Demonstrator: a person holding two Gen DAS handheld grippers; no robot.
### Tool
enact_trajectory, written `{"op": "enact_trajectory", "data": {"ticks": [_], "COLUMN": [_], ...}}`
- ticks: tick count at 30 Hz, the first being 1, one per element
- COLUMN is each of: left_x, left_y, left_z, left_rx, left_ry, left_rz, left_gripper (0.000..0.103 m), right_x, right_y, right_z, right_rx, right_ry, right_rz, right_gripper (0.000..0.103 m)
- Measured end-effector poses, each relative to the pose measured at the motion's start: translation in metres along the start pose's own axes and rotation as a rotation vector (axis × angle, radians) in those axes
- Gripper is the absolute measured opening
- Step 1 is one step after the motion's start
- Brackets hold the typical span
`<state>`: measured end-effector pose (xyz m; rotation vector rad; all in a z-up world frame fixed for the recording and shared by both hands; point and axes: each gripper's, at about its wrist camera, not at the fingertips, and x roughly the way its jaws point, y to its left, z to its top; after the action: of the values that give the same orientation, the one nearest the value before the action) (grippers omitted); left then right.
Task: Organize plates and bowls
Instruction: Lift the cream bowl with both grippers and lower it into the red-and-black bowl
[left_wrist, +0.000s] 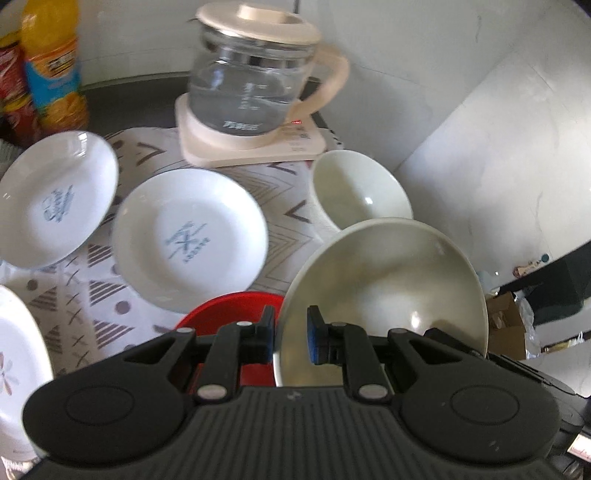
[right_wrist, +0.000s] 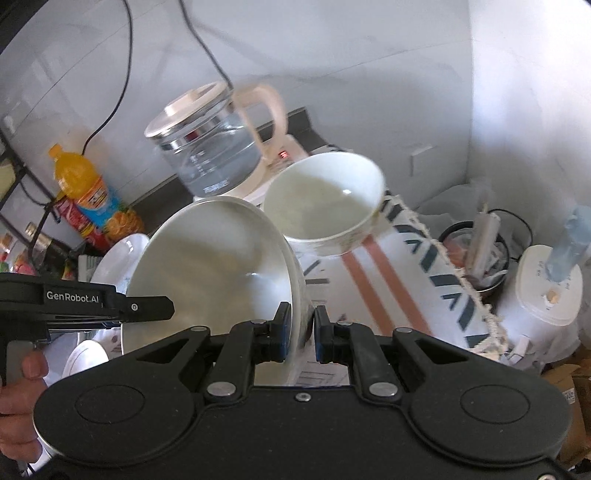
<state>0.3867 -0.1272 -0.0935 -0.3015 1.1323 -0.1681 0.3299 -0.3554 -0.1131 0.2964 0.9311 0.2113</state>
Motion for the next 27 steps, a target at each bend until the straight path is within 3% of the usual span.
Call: {"op": "enact_trajectory", "data": {"ticks": [15, 27], "left_x": [-0.008, 0.019], "left_y": [0.056, 0.084], "left_z": [-0.013, -0.023], "left_rx": [-0.119, -0.198], "left_ry": [0.006, 0.071], "left_rz": [0.055, 0.039], "left_gripper": [0.016, 0.016], "right_x": [0.028, 0.056], "right_y": [0.04, 0.048], "right_z": [-0.011, -0.016], "right_rx": [-0.077, -0.11], "right_ry": [0.094, 0.151], "right_rz": [0.058, 0.0], "right_gripper": [0.013, 0.01]}}
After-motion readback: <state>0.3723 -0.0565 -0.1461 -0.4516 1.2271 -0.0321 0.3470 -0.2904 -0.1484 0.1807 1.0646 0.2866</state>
